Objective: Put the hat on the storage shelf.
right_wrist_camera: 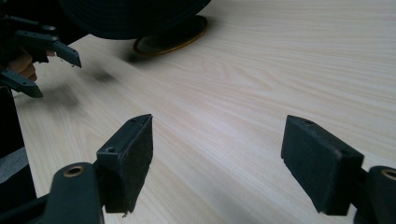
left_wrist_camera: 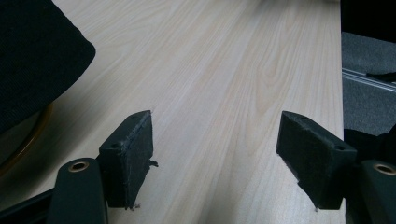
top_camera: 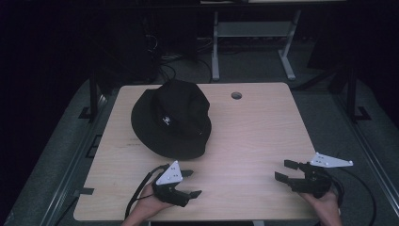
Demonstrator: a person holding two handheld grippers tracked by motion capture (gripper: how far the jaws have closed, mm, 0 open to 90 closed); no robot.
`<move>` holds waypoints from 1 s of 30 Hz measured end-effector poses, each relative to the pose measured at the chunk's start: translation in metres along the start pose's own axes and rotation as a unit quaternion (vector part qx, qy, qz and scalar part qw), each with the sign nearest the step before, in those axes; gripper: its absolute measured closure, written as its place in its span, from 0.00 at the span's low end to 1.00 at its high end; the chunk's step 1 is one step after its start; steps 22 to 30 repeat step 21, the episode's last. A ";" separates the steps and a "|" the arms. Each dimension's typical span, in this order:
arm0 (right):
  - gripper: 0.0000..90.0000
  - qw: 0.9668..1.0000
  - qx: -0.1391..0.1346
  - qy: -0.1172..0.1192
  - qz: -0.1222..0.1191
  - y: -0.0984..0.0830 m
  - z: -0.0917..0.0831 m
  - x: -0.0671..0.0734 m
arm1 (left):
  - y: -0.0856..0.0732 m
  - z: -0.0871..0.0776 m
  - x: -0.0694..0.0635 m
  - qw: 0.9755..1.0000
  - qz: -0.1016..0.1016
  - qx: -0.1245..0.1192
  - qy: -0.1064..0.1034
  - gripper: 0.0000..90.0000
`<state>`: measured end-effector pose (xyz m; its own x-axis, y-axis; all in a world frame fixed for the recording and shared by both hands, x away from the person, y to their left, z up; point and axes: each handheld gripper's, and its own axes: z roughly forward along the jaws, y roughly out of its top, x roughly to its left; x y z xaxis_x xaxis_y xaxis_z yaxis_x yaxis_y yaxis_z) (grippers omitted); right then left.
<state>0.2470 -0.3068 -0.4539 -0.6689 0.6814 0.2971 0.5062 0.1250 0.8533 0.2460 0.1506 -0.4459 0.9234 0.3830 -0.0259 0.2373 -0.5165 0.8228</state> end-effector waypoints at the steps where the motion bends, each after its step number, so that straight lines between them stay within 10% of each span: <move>1: 0.27 1.000 0.001 0.000 0.002 -0.002 -0.001 0.000 | 0.000 0.000 0.000 1.000 -0.001 0.001 -0.001 0.30; 30: 0.24 0.999 -0.029 -0.018 -0.005 -0.023 -0.016 0.026 | -0.001 0.000 0.002 1.000 -0.010 -0.002 -0.006 0.29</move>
